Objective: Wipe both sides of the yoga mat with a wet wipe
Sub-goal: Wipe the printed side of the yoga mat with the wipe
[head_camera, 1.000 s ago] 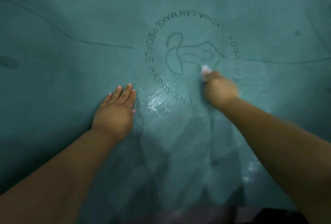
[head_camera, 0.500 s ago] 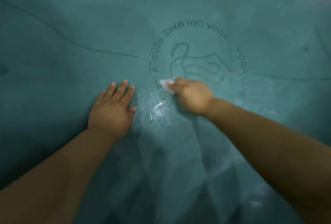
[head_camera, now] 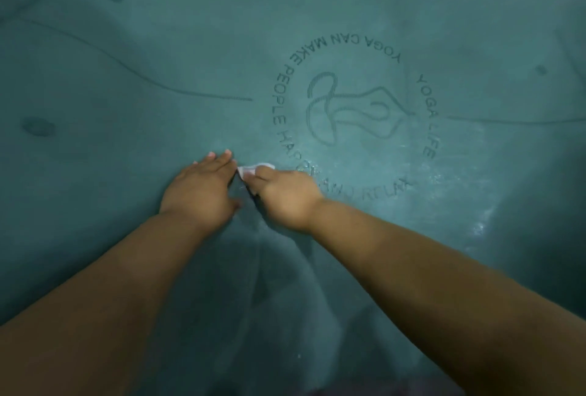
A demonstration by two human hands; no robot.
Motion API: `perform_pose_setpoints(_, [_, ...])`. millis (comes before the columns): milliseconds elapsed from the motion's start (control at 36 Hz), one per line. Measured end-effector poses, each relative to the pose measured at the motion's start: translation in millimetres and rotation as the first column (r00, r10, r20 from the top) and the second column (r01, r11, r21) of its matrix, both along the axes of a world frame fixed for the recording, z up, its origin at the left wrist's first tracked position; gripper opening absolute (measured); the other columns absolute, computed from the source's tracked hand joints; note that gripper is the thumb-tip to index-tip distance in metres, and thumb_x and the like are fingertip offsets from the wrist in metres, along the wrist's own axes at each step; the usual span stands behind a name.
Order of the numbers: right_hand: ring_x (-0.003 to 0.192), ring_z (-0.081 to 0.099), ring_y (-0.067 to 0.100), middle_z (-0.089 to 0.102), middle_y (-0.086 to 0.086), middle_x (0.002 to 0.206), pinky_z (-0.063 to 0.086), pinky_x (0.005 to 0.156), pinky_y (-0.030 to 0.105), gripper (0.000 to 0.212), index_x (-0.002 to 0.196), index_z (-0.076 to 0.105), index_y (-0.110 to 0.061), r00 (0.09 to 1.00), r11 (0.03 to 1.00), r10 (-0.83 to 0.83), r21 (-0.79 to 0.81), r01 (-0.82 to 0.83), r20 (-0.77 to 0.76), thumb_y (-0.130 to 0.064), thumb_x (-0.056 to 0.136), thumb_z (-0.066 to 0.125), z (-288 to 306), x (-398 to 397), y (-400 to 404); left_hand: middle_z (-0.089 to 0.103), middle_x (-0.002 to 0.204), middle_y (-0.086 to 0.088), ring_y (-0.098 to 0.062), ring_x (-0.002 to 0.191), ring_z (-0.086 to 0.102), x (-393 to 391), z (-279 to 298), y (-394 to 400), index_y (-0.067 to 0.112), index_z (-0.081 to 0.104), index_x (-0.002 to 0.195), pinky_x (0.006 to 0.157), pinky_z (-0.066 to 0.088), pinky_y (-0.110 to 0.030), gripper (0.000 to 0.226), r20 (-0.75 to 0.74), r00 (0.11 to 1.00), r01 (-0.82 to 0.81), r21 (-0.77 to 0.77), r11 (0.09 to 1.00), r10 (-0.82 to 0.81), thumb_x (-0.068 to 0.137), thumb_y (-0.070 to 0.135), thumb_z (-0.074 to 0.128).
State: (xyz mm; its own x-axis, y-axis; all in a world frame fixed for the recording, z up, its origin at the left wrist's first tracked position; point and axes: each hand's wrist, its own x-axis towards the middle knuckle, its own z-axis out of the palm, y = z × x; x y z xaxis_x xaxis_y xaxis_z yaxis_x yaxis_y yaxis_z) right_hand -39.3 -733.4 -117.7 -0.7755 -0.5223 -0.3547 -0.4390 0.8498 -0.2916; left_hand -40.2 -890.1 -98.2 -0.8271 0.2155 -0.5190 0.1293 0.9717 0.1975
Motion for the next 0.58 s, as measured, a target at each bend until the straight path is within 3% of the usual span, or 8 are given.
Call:
perform_pose_setpoints(83, [0.125, 0.048, 0.025, 0.028, -0.005, 0.151, 0.042, 0.095, 0.034, 0.062, 0.148, 0.017, -0.034, 0.975, 0.973, -0.218, 0.062, 0.221, -0.051, -0.016, 0.093, 0.039, -2.7, -9.4, 51.3, 0.001, 0.160, 0.005, -0.014, 0.146, 0.004, 11.1, 9.2, -5.7, 0.020, 0.012, 0.151, 0.117, 0.003, -0.031, 0.086, 0.065, 0.996, 0.067, -0.125, 0.990, -0.059, 0.086, 0.053, 0.058])
perform_pose_setpoints(194, [0.123, 0.047, 0.031, 0.041, 0.010, 0.142, 0.039, 0.099, 0.037, 0.060, 0.148, 0.024, -0.021, 0.652, 0.640, -0.752, 0.124, 0.758, -0.097, -0.008, 0.091, 0.037, 8.3, -15.7, 115.0, -0.001, 0.160, 0.004, -0.016, 0.147, 0.001, 27.5, 14.0, -7.5, 0.019, 0.008, 0.152, 0.117, 0.001, -0.032, 0.098, 0.091, 0.993, 0.097, -0.213, 0.972, -0.079, 0.080, 0.060, 0.061])
perform_pose_setpoints(306, [0.119, 0.050, 0.032, 0.043, 0.013, 0.138, 0.041, 0.095, 0.035, 0.056, 0.144, 0.029, -0.007, 0.498, 0.492, -0.863, 0.084, 0.867, -0.090, -0.003, 0.090, 0.040, 4.4, 11.5, 92.6, -0.005, 0.159, 0.004, -0.018, 0.147, -0.002, 40.3, 10.4, -6.6, 0.019, 0.004, 0.152, 0.117, -0.001, -0.034, 0.098, 0.078, 0.995, 0.077, -0.229, 0.970, -0.060, 0.081, 0.059, 0.059])
perform_pose_setpoints(333, [0.119, 0.051, 0.031, 0.041, 0.012, 0.141, 0.041, 0.095, 0.035, 0.058, 0.145, 0.026, -0.007, 0.521, 0.516, -0.851, 0.078, 0.853, -0.074, -0.002, 0.089, 0.041, 1.8, 22.4, 76.1, -0.005, 0.159, 0.004, -0.018, 0.147, -0.002, 42.0, 8.7, -6.9, 0.019, 0.004, 0.152, 0.117, 0.000, -0.034, 0.098, 0.070, 0.996, 0.069, -0.225, 0.972, -0.054, 0.081, 0.059, 0.059])
perform_pose_setpoints(389, [0.121, 0.050, 0.031, 0.038, 0.009, 0.145, 0.041, 0.096, 0.036, 0.065, 0.149, 0.018, -0.014, 0.668, 0.666, -0.744, 0.047, 0.744, -0.032, -0.005, 0.088, 0.042, -2.3, 48.1, 40.7, -0.004, 0.159, 0.005, -0.018, 0.147, 0.000, 43.0, 6.5, -8.3, 0.020, 0.005, 0.152, 0.117, 0.000, -0.033, 0.099, 0.054, 0.998, 0.050, -0.206, 0.977, -0.040, 0.080, 0.059, 0.062])
perform_pose_setpoints(472, [0.105, 0.060, 0.032, 0.047, 0.005, 0.136, 0.050, 0.079, 0.037, 0.064, 0.144, 0.033, -0.016, 0.959, 0.959, -0.283, -0.025, 0.283, 0.015, -0.011, 0.084, 0.054, -6.3, 87.9, 5.7, 0.000, 0.159, 0.006, -0.016, 0.146, 0.003, 42.2, 5.1, -10.1, 0.022, 0.010, 0.151, 0.117, 0.003, -0.032, 0.100, 0.027, 0.999, 0.024, -0.176, 0.984, -0.020, 0.076, 0.058, 0.065])
perform_pose_setpoints(528, [0.073, 0.068, 0.024, 0.064, -0.001, 0.115, 0.049, 0.049, 0.026, 0.063, 0.127, 0.057, -0.017, 0.998, 0.993, 0.003, -0.113, -0.010, -0.063, -0.017, 0.066, 0.075, -5.7, 101.8, 15.5, 0.002, 0.159, 0.006, -0.016, 0.146, 0.005, 42.7, 4.7, -10.2, 0.023, 0.012, 0.151, 0.117, 0.004, -0.031, 0.101, 0.014, 1.000, 0.017, -0.165, 0.986, -0.015, 0.075, 0.058, 0.067])
perform_pose_setpoints(583, [0.067, 0.069, 0.020, 0.068, -0.005, 0.106, 0.047, 0.043, 0.022, 0.059, 0.122, 0.060, -0.024, 0.991, 0.987, 0.081, -0.132, -0.094, -0.106, -0.023, 0.065, 0.076, -4.6, 101.0, 42.1, 0.003, 0.159, 0.006, -0.016, 0.146, 0.005, 43.9, 3.8, -10.3, 0.023, 0.013, 0.151, 0.117, 0.004, -0.031, 0.101, 0.002, 1.000, 0.011, -0.157, 0.988, -0.011, 0.074, 0.058, 0.067])
